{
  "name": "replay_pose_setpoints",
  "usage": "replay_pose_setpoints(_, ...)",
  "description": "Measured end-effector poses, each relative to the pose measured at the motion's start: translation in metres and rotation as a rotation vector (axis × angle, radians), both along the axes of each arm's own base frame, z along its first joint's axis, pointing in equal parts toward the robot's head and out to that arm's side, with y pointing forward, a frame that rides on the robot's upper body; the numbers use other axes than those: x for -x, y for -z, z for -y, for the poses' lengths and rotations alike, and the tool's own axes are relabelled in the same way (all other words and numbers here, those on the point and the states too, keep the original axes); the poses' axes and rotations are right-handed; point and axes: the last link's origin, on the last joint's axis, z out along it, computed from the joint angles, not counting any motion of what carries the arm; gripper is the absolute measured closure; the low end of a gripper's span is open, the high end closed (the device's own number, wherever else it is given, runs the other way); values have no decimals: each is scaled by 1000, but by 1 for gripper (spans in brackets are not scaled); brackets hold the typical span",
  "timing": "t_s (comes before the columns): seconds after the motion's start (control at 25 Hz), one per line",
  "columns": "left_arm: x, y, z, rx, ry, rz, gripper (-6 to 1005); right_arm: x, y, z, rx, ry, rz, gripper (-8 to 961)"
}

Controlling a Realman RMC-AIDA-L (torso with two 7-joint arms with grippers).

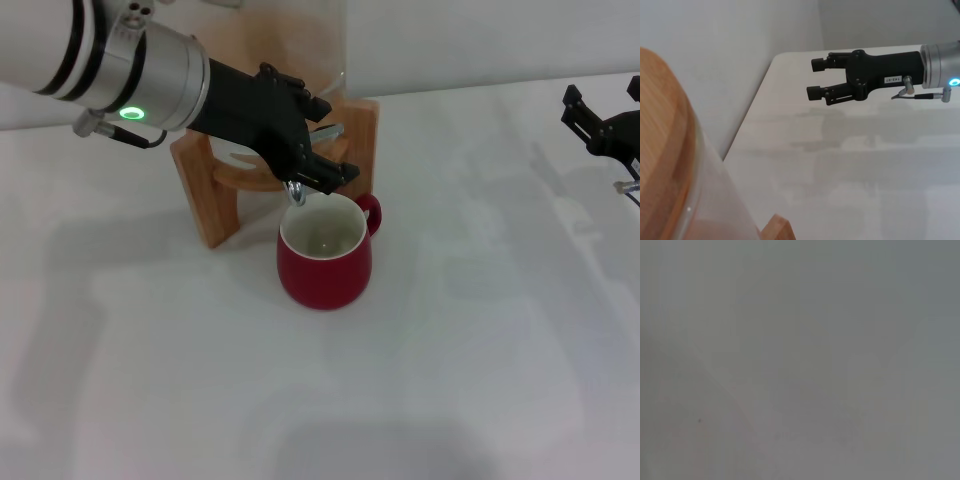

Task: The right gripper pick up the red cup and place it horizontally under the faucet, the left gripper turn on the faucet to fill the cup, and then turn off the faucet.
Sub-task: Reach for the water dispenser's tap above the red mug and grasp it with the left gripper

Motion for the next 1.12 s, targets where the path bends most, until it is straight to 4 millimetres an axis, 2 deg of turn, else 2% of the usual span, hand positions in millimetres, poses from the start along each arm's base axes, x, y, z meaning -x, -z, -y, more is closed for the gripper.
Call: replay_pose_setpoints(1.12, -2, 5, 3, 17, 32, -20, 169, -1, 0, 3, -4, -5, -3, 79)
